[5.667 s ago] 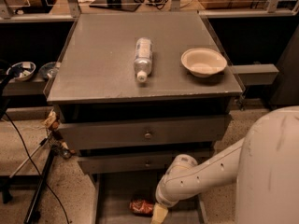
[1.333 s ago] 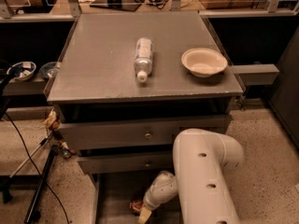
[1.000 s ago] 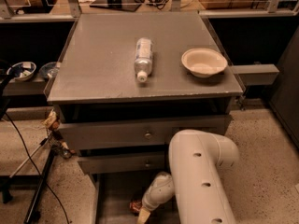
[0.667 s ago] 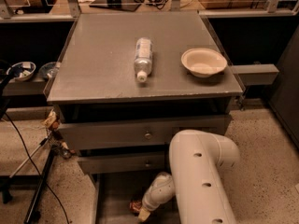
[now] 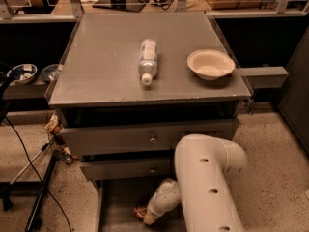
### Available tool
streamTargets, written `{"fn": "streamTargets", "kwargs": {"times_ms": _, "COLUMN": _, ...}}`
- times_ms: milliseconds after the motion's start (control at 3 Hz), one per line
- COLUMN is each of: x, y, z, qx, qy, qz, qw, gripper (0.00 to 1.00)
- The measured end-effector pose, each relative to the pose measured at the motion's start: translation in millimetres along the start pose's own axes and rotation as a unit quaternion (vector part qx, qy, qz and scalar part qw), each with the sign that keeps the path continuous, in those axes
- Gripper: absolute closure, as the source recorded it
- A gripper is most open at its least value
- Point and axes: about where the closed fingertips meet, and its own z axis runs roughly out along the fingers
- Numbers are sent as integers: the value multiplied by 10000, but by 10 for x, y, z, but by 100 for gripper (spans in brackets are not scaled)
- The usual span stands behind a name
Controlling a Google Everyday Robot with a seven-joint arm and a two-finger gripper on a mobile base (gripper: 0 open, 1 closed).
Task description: Pick coke can from bottom drawer and place on counter
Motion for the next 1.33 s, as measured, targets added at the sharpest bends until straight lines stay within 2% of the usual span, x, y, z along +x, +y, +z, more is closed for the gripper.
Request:
{"fn": "streamTargets", "kwargs": {"times_ms": 333, "x": 0, "y": 0, "z": 0, "qx": 0, "qy": 0, "qz": 0, "qw": 10000, "gripper": 100}}
{"fn": "streamTargets", "kwargs": {"times_ms": 667, "x": -3, "y": 29, "z": -3, "qx": -31, "qy": -7, "qz": 1, "qw": 10000, "gripper": 100}}
{"fn": "streamTargets", "kwargs": {"times_ms": 1000, "x": -3, "y": 42, "z": -144, "qx": -31, "qy": -39, "qz": -84, "qw": 10000, "gripper": 100}}
{"fn": "streamTargets", "kwargs": {"times_ms": 1333, "x": 34, "y": -9, "z": -412, "qx": 68, "qy": -43, "qz": -183, "qw": 9998, "gripper": 100}}
